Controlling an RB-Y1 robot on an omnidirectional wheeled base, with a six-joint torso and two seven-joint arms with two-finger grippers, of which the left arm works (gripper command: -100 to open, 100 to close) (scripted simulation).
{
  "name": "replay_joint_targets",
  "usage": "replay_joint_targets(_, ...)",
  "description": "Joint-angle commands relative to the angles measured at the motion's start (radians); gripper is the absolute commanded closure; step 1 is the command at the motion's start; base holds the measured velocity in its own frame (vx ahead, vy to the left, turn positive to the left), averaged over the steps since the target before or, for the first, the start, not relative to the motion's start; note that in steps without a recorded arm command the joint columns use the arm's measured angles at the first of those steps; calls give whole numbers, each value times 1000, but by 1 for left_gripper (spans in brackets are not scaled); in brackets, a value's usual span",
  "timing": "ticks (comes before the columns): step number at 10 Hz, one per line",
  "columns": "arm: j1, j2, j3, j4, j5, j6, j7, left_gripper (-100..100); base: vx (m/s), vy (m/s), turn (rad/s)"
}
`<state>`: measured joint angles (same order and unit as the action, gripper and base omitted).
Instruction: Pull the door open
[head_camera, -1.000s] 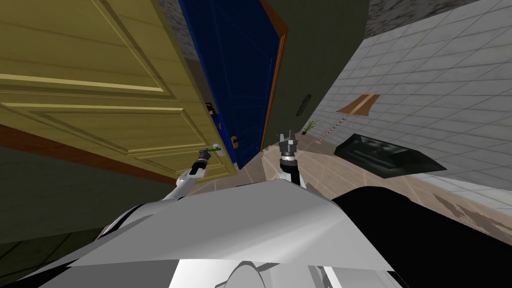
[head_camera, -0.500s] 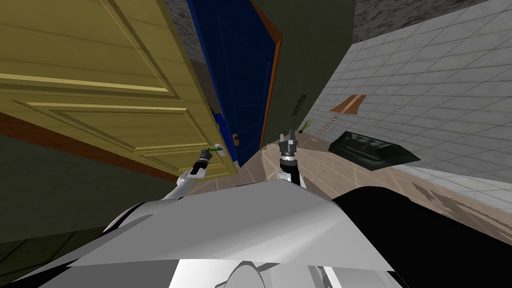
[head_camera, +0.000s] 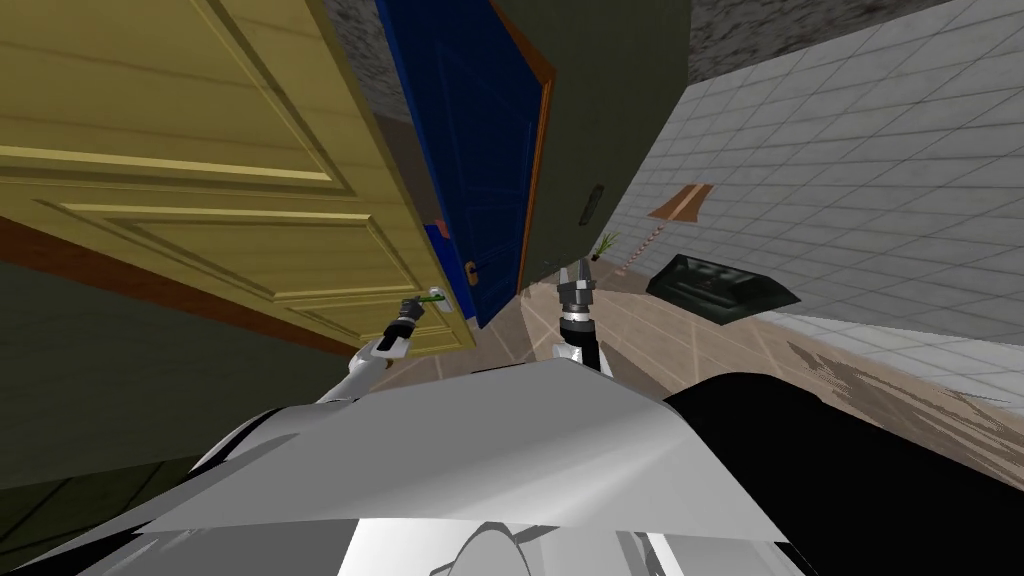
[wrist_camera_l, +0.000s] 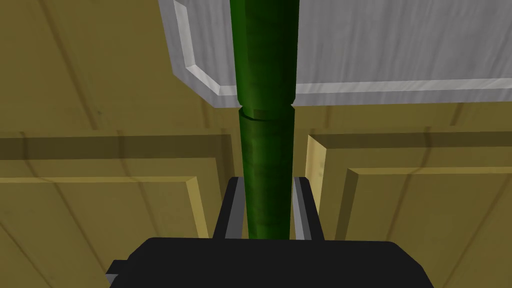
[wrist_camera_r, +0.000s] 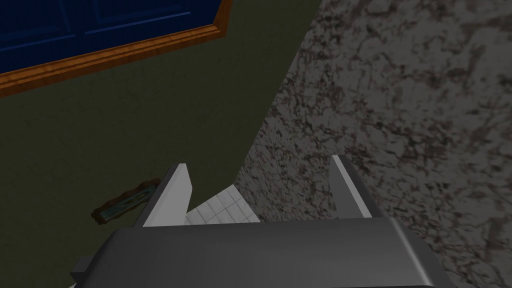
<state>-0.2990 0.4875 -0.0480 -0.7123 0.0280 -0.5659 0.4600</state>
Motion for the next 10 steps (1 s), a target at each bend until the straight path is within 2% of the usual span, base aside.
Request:
replay_joint_targets(1, 5, 2, -33, 0, -11, -18, 26, 100, -213, 86, -109)
replay_joint_targets(5, 20, 25, -84, -19, -27, -46, 79, 100, -206, 98, -91)
replay_joint_targets(6, 17, 36, -71, -15, -22, -35, 75, 100, -83, 66, -21)
replay_joint_targets(7, 32, 48, -101, -32, -34, -54, 101, 100, -180, 76, -29)
replay_joint_targets(9, 46, 63, -136, -54, -47, -81, 132, 100, -222, 101, -49)
replay_joint_targets(10, 46, 63, -136, -51, -47, -81, 132, 100, -134, 67, -10)
